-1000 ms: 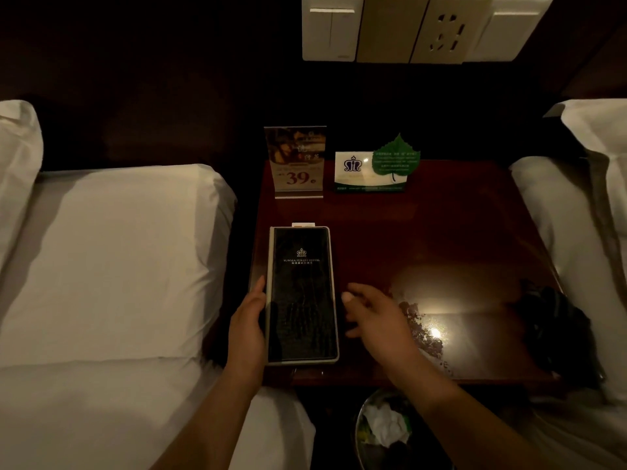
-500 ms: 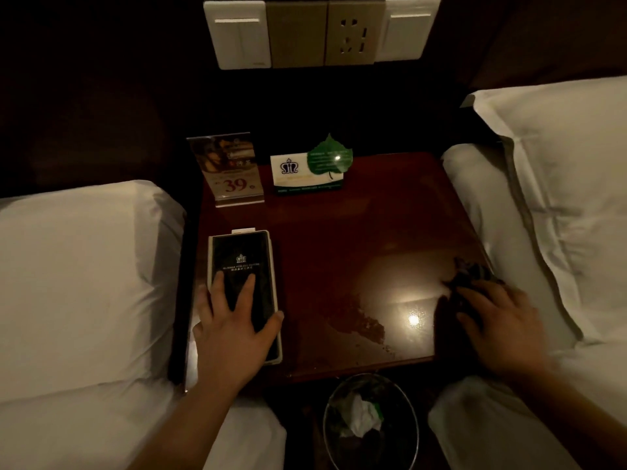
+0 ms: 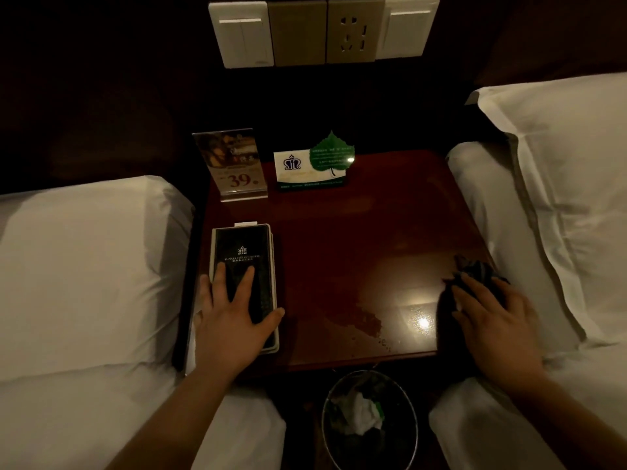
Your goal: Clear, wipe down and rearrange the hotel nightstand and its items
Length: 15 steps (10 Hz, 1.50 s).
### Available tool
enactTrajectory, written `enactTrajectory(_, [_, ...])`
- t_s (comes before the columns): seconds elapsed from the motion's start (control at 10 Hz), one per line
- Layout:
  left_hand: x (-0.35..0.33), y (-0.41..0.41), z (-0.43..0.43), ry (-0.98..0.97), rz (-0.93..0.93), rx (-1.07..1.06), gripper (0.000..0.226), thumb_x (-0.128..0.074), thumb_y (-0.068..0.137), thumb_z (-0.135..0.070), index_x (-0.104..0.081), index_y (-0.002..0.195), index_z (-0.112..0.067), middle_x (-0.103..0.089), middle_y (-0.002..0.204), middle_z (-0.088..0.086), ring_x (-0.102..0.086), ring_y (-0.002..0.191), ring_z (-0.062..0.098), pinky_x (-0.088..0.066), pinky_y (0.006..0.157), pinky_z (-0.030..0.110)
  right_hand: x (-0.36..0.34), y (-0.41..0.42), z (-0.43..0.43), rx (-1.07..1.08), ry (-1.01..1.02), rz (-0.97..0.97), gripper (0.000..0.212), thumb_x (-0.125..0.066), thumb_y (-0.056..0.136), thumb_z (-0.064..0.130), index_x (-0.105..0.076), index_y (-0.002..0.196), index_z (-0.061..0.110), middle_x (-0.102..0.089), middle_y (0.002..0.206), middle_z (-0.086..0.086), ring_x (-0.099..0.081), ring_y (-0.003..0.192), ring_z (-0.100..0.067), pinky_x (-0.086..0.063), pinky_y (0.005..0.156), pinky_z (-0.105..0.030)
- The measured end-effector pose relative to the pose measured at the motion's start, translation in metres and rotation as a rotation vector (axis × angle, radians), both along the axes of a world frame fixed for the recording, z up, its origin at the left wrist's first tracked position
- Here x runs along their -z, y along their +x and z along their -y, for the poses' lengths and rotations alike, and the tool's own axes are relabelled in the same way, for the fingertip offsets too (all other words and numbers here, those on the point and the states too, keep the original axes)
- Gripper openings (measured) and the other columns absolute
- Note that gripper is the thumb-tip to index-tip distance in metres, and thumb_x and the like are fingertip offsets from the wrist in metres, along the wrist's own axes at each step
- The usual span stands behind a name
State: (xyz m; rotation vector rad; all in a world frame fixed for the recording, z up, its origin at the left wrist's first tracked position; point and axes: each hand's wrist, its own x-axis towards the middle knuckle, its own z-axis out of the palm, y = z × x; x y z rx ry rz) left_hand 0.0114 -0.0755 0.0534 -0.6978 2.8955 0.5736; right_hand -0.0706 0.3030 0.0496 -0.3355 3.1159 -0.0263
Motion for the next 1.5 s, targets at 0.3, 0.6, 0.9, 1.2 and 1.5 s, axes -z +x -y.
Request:
enactTrajectory(0.3, [-0.01, 0.02, -0.005, 0.264, -0.108, -0.174, 0.077, -0.068, 0.088, -0.044, -0.031, 0.154, -0.03, -0.004, 0.167, 0.004, -0.008, 0.153, 0.024, -0.025, 0.118, 0.046, -0.017, 0.019, 0.085, -0.238, -0.264, 0.003, 0.052, -0.076, 0.08, 0.028, -0.061, 0.128, 0.018, -0.054, 0.14, -0.008, -0.043, 0.13, -0.035, -0.045, 0.099, -0.05])
enactTrajectory(0.6, [-0.014, 0.018, -0.001, 0.63, -0.295, -0.428, 0.063, -0.067, 0.091, -0.03, -0.041, 0.149, -0.026, -0.024, 0.159, 0.002, -0.036, 0.142, 0.025, -0.032, 0.102, 0.029, -0.023, 0.039, 0.118, -0.294, -0.41, 0.182, 0.051, -0.058, 0.093, 0.04, -0.049, 0.14, 0.024, -0.041, 0.149, 0.006, -0.03, 0.137, -0.02, -0.037, 0.11, -0.038])
enactTrajectory(0.9, [-0.021, 0.018, 0.005, 0.997, -0.447, -0.516, 0.025, -0.062, 0.092, -0.026, -0.066, 0.111, -0.042, -0.072, 0.112, -0.005, -0.07, 0.1, 0.013, -0.057, 0.08, 0.029, -0.016, 0.072, 0.222, -0.028, -0.912, 0.793, 0.047, -0.047, 0.099, 0.041, -0.041, 0.144, 0.027, -0.049, 0.145, 0.002, -0.045, 0.133, -0.019, -0.038, 0.111, -0.04])
enactTrajectory(1.2, [-0.027, 0.026, 0.019, 1.196, -0.388, -0.539, 0.052, -0.06, 0.094, -0.034, -0.046, 0.144, -0.024, -0.061, 0.13, -0.001, -0.063, 0.108, 0.018, -0.05, 0.098, 0.042, -0.012, 0.088, 0.237, 0.038, -1.023, 0.765, 0.042, -0.053, 0.098, 0.034, -0.048, 0.139, 0.025, -0.061, 0.131, 0.003, -0.058, 0.12, -0.015, -0.046, 0.104, -0.043])
enactTrajectory(1.5, [-0.019, 0.065, 0.026, 1.151, -0.341, -0.56, 0.05, -0.057, 0.095, -0.03, -0.048, 0.144, -0.023, -0.062, 0.136, 0.002, -0.062, 0.119, 0.023, -0.05, 0.103, 0.042, -0.017, 0.09, 0.232, -0.01, -0.922, 0.772, 0.042, -0.055, 0.097, 0.033, -0.047, 0.137, 0.029, -0.057, 0.128, 0.015, -0.055, 0.123, -0.016, -0.044, 0.105, -0.035])
